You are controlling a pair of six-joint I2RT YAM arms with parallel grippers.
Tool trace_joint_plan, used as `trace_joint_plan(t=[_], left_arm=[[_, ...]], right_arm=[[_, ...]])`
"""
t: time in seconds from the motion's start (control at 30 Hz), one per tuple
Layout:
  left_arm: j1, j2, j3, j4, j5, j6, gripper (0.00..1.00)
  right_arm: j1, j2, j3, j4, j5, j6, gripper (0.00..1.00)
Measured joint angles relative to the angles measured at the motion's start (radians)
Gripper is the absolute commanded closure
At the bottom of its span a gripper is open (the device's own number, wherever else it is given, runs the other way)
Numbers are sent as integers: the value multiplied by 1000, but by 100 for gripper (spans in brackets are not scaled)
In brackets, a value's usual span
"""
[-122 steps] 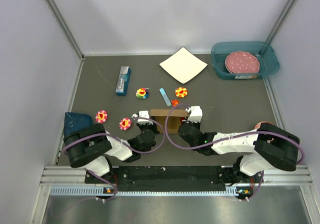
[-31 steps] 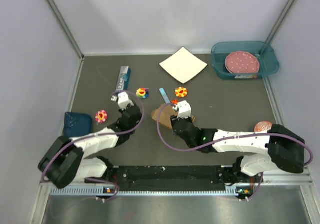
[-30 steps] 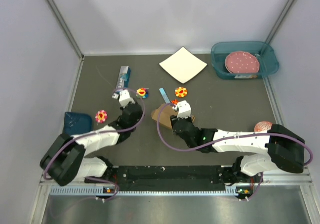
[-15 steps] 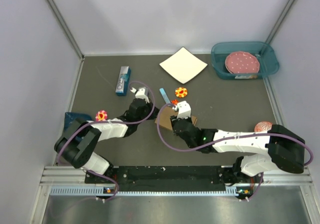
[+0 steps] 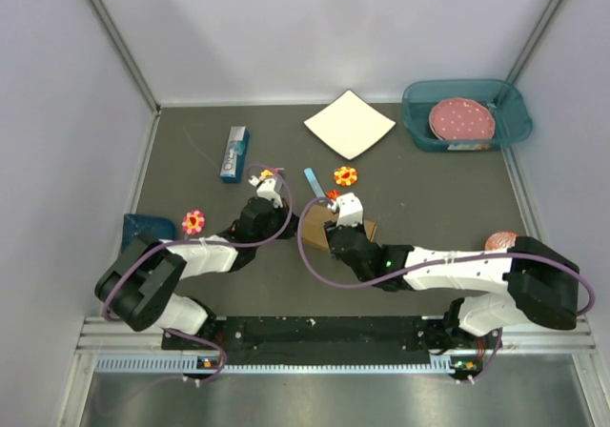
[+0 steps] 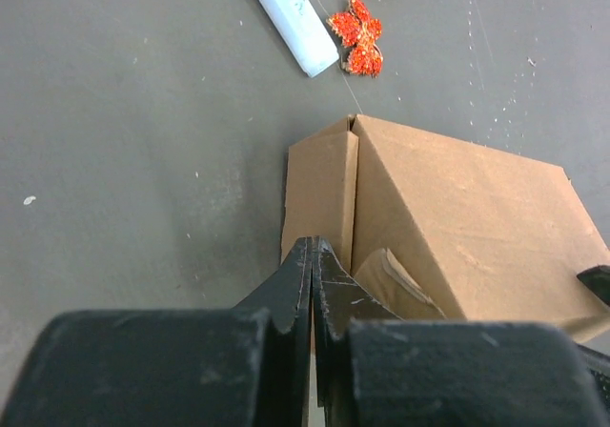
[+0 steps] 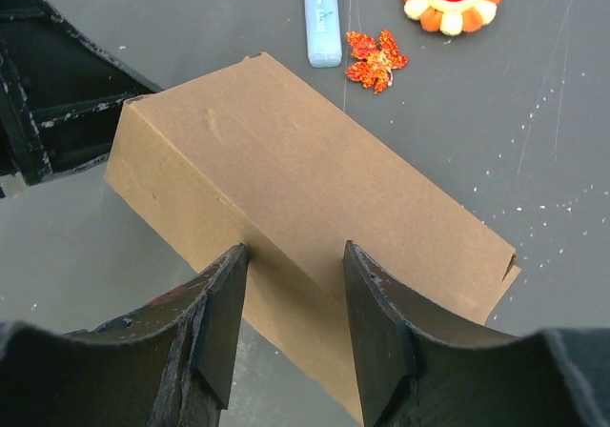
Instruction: Fold the paper box
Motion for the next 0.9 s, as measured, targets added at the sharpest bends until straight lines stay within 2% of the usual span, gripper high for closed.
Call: trace_joint_plan(t=[0.5, 0.7, 0.9], left_arm=[[-85, -68, -84, 11, -79, -35, 100], [-107, -79, -96, 22, -110, -53, 100], [-121, -81, -108, 27, -119, -59, 100]], right_arm=[[-45, 10, 185, -50, -45, -55, 53], [-51, 98, 263, -61, -102, -73, 53], [-57, 193, 269, -114, -166, -72, 56]])
